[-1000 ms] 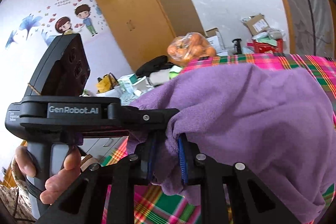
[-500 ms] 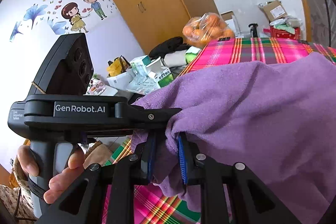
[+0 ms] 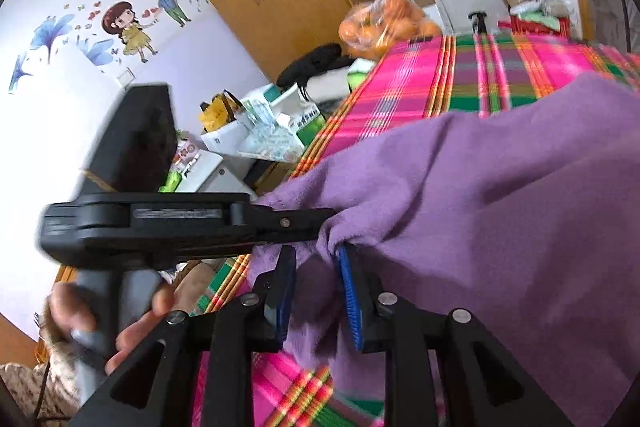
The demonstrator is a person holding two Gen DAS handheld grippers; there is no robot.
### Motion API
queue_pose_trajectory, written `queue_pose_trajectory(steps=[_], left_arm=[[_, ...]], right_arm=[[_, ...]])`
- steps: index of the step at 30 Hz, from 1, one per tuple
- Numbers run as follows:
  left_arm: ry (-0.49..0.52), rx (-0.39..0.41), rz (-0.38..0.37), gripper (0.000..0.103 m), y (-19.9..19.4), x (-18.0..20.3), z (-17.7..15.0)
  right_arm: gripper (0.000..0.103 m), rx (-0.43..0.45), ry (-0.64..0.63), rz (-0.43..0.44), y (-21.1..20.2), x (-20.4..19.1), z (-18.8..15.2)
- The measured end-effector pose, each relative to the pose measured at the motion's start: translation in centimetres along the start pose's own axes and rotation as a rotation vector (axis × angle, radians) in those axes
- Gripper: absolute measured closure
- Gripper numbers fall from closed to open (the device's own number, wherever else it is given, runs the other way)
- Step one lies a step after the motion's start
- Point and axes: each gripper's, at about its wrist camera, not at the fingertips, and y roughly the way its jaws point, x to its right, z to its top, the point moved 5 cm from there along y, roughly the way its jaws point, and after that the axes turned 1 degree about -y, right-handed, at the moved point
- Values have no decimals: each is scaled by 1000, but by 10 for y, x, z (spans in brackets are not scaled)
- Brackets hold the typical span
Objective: Fold clothes
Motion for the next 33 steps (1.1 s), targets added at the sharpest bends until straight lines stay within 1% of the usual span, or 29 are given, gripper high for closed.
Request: queue_pose_trajectory(steps=[1,2,4,6,8,11,13,15,17,20,22,26,28,30,33], left_arm=[[-4,1,7,69,0,-1,-1],[-7,3,14,68,0,-1,-1],[-7,13,28,66,-2,0,-3],[-2,33,47,64,-6,2,-6],[15,77,70,64,-15,5,-8],[60,169,133,64,-34,13,-13],[103,214,149,64,-46,21,-16],[129,237,144,64,-55,31,-20],[162,241,143,59,-56,40,-26],[224,236,149,59,-54,56,-36],[235,245,153,59,-56,64,-39],[282,312,157,59,-69,80,-44],[308,327,158,59,-74,89,-47],[336,321,139,58,-74,100,-53],[410,276,101,58,-61,121,-68]], right_arm=[[78,14,-11,-1,-10,0,0],[76,32,-16,-20,-21,2,0],[76,69,-25,-56,-44,8,-1],[76,110,9,-96,-70,24,-5],[76,139,53,-144,-92,44,-10],[76,178,126,-211,-125,76,-20],[76,202,172,-241,-146,95,-28],[76,219,210,-279,-159,112,-35],[76,226,240,-304,-169,126,-41],[75,229,273,-340,-178,143,-48],[75,230,284,-349,-182,149,-51],[75,242,291,-379,-193,157,-54],[75,250,301,-394,-198,163,-55],[75,256,315,-400,-202,169,-56],[75,247,331,-396,-201,176,-60]])
